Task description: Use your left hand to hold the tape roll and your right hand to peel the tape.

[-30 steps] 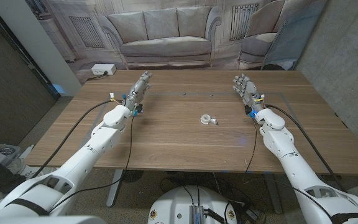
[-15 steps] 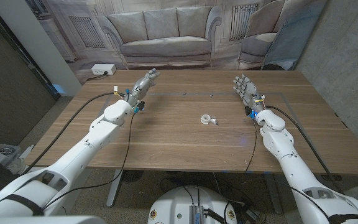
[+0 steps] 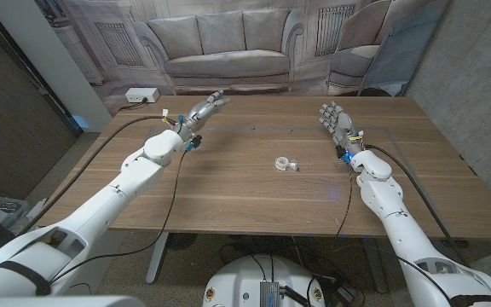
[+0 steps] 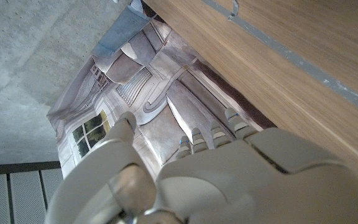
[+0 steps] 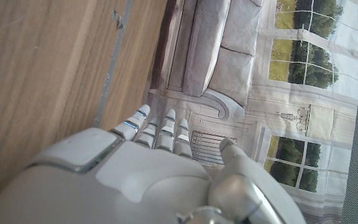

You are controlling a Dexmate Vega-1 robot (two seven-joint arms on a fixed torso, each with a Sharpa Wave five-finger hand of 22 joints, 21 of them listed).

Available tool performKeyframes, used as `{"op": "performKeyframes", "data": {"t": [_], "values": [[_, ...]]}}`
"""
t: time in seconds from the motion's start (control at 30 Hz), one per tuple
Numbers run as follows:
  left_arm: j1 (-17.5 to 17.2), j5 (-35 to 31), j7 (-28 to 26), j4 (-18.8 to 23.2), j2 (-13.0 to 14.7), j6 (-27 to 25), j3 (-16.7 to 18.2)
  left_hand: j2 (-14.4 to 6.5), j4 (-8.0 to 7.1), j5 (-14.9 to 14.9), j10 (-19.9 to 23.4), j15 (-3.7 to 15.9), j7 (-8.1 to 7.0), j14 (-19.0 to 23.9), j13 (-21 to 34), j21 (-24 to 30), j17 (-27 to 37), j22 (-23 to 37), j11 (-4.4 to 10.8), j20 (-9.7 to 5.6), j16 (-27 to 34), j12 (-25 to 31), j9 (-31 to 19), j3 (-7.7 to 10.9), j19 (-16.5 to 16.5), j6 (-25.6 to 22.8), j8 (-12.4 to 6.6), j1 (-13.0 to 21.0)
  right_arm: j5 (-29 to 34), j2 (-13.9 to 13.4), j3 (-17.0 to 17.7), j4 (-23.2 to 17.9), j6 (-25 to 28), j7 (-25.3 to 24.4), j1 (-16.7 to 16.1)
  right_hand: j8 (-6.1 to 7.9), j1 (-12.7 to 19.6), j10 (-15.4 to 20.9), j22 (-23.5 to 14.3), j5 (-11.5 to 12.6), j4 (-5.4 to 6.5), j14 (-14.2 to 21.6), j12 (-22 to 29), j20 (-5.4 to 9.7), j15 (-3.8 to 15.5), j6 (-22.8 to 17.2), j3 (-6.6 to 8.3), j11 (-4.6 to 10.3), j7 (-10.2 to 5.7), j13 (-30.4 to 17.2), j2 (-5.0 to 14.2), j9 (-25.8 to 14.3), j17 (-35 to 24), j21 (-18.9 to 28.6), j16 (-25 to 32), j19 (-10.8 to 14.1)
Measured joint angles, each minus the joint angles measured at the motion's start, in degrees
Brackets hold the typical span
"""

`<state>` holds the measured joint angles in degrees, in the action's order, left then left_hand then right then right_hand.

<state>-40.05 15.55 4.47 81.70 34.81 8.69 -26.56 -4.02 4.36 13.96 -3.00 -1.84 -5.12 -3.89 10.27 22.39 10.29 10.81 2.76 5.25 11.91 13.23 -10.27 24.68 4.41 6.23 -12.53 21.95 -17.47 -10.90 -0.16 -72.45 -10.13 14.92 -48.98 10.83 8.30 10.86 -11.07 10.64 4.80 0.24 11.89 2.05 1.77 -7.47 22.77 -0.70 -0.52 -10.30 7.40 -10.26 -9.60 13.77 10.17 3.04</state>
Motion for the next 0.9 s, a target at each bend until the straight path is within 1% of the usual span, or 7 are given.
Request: {"op": "performKeyframes", "data": {"t": [0.1, 0.27, 0.33, 0.4, 0.67, 0.9], "values": [[0.3, -0.8, 0.3, 0.9, 0.6, -0.5, -0.4, 0.0, 0.00, 0.0, 0.0, 0.00, 0.31, 0.0, 0.0, 0.0, 0.0, 0.0, 0.00, 0.12, -0.1, -0.3, 0.0, 0.00, 0.1, -0.3, 0.05, 0.0, 0.0, 0.0, 0.0, -0.1, -0.1, 0.2, -0.1, 0.00, 0.0, 0.0, 0.0, 0.0, -0.08, 0.0, 0.0, 0.00, 0.00, 0.0, 0.08, 0.00, 0.00, 0.0, 0.00, 0.0, 0.0, 0.0, 0.0, 0.0], [0.8, -2.3, 1.1, 2.5, 1.5, -1.3, -1.3, 0.0, 0.17, 0.0, 0.0, 0.00, 0.31, 0.0, 0.0, 0.0, 0.0, 0.0, 0.00, 0.21, -0.3, -0.4, 0.0, -0.17, 0.2, -0.3, 0.27, 0.0, 0.0, 0.1, 0.1, -0.2, -0.3, 0.5, -0.2, 0.00, 0.0, 0.0, 0.0, 0.0, -0.08, 0.0, 0.0, 0.00, 0.00, -0.2, 0.08, 0.00, 0.21, 0.0, 0.00, 0.0, 0.0, 0.0, 0.0, 0.0], [1.0, -2.7, 1.3, 2.9, 1.8, -1.5, -1.5, -0.4, 0.24, 0.0, 0.0, 0.00, 0.31, 0.0, 0.0, 0.0, 0.0, 0.0, 0.00, 0.21, -0.3, -0.4, 0.0, -0.25, 0.2, -0.3, 0.27, 0.4, 0.0, 0.1, 0.1, -0.2, -0.4, 0.5, -0.2, 0.00, 0.0, 0.0, 0.0, 0.0, -0.08, 0.0, 0.0, 0.00, 0.00, -0.2, 0.08, 0.00, 0.22, 0.0, 0.00, 0.0, 0.0, 0.0, 0.0, 0.0], [1.2, -3.1, 1.6, 3.5, 2.2, -1.6, -1.9, -0.4, 0.24, -0.4, 0.0, 0.00, 0.31, 0.0, 0.0, 0.0, 0.0, 0.0, 0.00, 0.21, -0.5, -0.4, 0.0, -0.25, 0.2, -0.3, 0.27, 0.4, 0.0, 0.2, 0.1, -0.2, -0.5, 0.6, -0.3, 0.00, 0.0, 0.0, 0.0, 0.0, -0.07, 0.0, 0.0, 0.00, 0.00, -0.2, 0.08, 0.00, 0.21, 0.0, 0.01, 0.0, 0.0, 0.0, 0.0, 0.0], [2.0, -4.4, 2.5, 5.1, 3.2, -2.1, -3.0, -0.4, 0.24, -0.4, 0.0, -0.09, 0.31, -0.4, 0.3, 0.0, 0.3, 0.0, 0.00, 0.20, -0.7, -0.8, 0.0, -0.25, 0.2, -0.3, 0.49, 0.4, -0.2, 0.2, 0.2, -0.4, -0.8, 0.8, -0.5, 0.00, 0.0, 0.1, 0.0, 0.0, -0.07, 0.0, 0.0, 0.00, 0.00, -0.2, 0.08, -0.10, 0.21, 0.0, 0.02, 0.0, -0.2, 0.0, 0.0, 0.0], [2.6, -7.4, 3.0, 6.7, 4.1, -2.8, -3.9, -0.2, 0.23, -0.8, 0.0, 0.08, 0.31, -0.6, 0.3, -0.4, 0.3, 0.0, 0.00, 0.20, -0.7, -0.8, 0.0, -0.25, 0.2, -0.3, 0.49, 0.6, -0.4, 0.2, 0.3, -0.5, -0.9, 1.0, -0.8, 0.00, 0.0, 0.1, 0.0, 0.0, -0.07, 0.0, 0.0, 0.00, 0.00, -0.2, 0.08, -0.10, 0.21, 0.0, 0.02, 0.0, -0.2, 0.0, 0.0, 0.0]]}}
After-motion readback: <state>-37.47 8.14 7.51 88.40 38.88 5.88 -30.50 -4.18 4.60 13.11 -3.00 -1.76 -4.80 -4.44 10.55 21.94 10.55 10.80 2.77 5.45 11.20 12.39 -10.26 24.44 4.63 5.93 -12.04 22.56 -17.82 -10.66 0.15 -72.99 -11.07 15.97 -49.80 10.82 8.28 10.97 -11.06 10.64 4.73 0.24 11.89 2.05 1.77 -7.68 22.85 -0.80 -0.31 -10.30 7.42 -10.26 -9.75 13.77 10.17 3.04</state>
